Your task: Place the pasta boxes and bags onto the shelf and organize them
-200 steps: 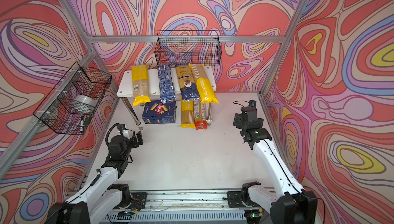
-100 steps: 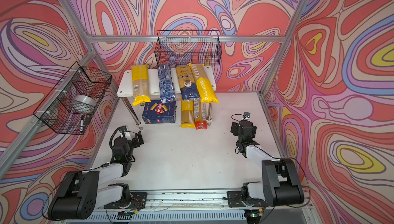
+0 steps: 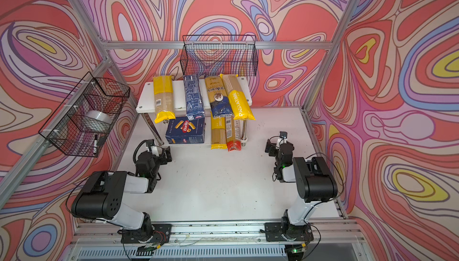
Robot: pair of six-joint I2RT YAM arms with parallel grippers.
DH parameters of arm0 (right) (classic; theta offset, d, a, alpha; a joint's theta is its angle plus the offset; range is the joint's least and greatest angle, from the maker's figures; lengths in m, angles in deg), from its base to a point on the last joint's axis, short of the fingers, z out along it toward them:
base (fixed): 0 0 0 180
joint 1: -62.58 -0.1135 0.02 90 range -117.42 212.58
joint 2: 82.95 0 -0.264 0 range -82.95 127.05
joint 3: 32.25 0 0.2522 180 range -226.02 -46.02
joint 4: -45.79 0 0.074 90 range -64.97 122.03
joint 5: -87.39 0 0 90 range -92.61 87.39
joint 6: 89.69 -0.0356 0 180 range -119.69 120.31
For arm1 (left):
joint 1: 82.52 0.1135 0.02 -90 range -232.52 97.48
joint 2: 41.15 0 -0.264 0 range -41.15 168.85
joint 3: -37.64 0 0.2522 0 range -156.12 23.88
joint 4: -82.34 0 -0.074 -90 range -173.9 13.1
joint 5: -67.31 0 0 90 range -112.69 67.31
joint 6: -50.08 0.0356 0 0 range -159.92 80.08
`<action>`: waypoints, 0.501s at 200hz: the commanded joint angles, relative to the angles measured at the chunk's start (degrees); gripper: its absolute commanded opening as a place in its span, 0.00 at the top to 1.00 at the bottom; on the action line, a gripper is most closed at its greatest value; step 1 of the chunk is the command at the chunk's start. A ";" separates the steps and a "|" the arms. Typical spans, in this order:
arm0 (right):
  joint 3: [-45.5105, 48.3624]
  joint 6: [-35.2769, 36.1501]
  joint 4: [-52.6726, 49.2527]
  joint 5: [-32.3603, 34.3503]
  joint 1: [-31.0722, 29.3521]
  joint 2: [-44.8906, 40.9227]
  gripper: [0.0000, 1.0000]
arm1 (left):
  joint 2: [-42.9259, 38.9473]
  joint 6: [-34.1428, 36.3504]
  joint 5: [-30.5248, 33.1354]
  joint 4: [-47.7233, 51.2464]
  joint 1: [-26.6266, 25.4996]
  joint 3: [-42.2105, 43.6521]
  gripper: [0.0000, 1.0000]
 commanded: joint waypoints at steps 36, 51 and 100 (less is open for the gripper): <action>-0.78 0.68 -0.19 -1.35 -0.19 0.08 0.02 | -0.52 0.90 0.55 4.52 -0.06 -1.29 0.00; -1.19 0.47 -0.88 -1.43 -0.14 0.15 0.02 | -0.29 1.06 0.49 4.00 -0.05 -1.23 0.00; -1.51 0.02 -1.74 0.12 -0.11 0.09 0.02 | -0.35 1.29 -0.22 4.61 -0.05 -1.43 0.00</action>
